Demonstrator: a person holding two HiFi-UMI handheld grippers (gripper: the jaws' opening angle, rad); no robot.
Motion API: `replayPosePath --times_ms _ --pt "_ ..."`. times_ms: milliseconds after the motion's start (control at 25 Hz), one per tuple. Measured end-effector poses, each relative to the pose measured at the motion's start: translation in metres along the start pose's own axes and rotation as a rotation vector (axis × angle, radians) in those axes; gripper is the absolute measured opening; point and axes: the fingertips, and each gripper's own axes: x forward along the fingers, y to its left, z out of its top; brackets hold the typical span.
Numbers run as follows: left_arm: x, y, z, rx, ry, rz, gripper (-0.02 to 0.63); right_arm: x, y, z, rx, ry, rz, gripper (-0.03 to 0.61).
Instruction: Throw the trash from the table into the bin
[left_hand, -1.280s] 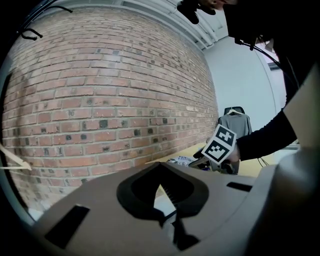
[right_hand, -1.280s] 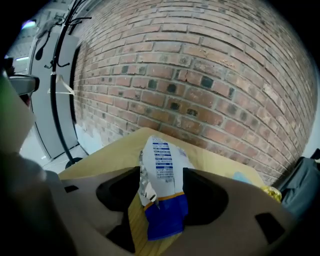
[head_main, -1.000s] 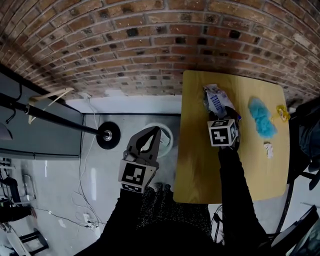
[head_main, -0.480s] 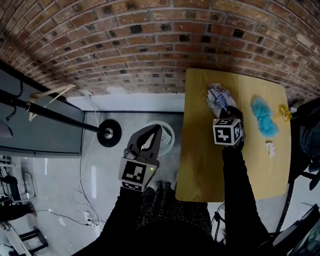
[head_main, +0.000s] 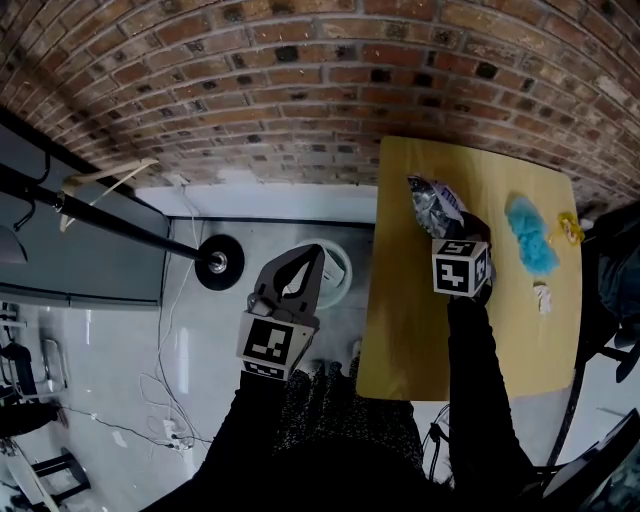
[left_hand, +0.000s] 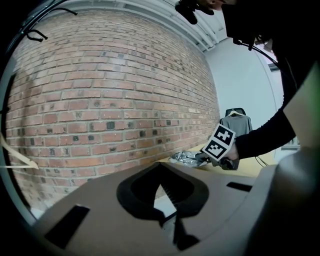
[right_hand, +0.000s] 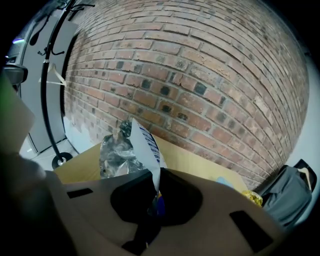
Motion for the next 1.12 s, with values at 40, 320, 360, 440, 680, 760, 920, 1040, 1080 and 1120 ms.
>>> replayPosePath --times_ms 40,320,360,440,680,760,920,1040,1080,1120 --pt "-0.003 0.002 0.000 -0.002 -0.001 0.004 0.006 -0.003 0.001 0.003 0.003 -0.006 0.000 0.011" --pt "-0.022 0.018 -0.001 -0.017 -0.014 0.031 0.006 -0.029 0.022 0.029 0.030 -0.066 0.026 0.011" --pt "-0.026 0.022 -0.001 -0.019 -0.018 0.036 0.006 -0.033 0.028 0.033 0.034 -0.076 0.037 0.011" --pt "-0.035 0.030 0.000 -0.023 -0.024 0.049 0.006 -0.041 0.039 0.041 0.034 -0.094 0.055 0.011" --pt "-0.065 0.053 -0.003 -0.028 -0.038 0.083 0.006 -0.068 0.082 0.069 0.046 -0.165 0.101 0.011" --pt "-0.076 0.061 -0.005 -0.029 -0.043 0.092 0.006 -0.076 0.100 0.078 0.047 -0.182 0.117 0.011" --pt "-0.100 0.078 -0.010 -0.031 -0.045 0.105 0.006 -0.092 0.138 0.091 0.042 -0.200 0.147 0.011" --pt "-0.116 0.090 -0.013 -0.037 -0.052 0.114 0.006 -0.103 0.170 0.095 0.018 -0.205 0.174 0.011" --pt "-0.121 0.093 -0.014 -0.038 -0.056 0.115 0.006 -0.107 0.182 0.096 0.008 -0.208 0.184 0.011" --pt "-0.126 0.096 -0.015 -0.038 -0.060 0.115 0.006 -0.111 0.193 0.097 0.002 -0.210 0.195 0.011"
